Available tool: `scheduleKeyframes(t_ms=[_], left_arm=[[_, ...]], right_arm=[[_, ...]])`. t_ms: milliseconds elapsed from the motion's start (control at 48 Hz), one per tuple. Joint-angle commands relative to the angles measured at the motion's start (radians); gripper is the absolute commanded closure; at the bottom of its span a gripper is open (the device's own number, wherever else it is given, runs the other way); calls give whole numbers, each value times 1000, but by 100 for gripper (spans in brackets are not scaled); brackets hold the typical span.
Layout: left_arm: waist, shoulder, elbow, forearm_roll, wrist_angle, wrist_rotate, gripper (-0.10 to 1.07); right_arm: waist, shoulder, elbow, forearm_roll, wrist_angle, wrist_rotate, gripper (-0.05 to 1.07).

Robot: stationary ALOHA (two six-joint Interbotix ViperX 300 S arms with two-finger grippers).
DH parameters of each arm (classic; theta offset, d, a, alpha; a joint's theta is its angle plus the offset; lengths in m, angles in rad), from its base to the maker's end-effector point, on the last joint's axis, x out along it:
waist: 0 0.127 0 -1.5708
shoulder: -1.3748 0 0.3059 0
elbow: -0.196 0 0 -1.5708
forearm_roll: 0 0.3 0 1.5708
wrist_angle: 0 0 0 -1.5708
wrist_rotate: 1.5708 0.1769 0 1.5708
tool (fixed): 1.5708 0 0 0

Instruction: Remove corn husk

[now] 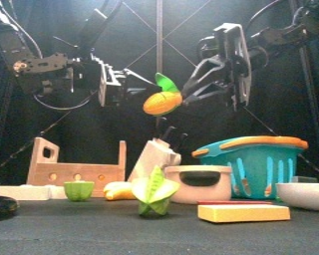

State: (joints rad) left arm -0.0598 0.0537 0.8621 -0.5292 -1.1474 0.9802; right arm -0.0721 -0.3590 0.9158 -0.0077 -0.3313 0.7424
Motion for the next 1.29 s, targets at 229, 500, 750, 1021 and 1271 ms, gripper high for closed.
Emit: scheduleKeyframes(t_ms=[229, 500, 750, 1021, 1271], left_arm=[[-29, -12, -84, -103, -80, -160, 52], [-37, -5, -95, -37, -84, -281, 52], [-37, 5, -107, -32, -84, -304, 52], [-38, 26, -123, -32, -84, -304, 52], [-31, 29, -118, -34, -84, -302, 52]], right_arm=[[-28, -8, 29, 81, -192, -6, 11], [-78, 74, -41, 52, -199, -12, 10], [-106, 118, -92, 25, -204, -12, 10], [-114, 137, -107, 15, -218, -12, 12], [-115, 137, -95, 15, -216, -3, 25]])
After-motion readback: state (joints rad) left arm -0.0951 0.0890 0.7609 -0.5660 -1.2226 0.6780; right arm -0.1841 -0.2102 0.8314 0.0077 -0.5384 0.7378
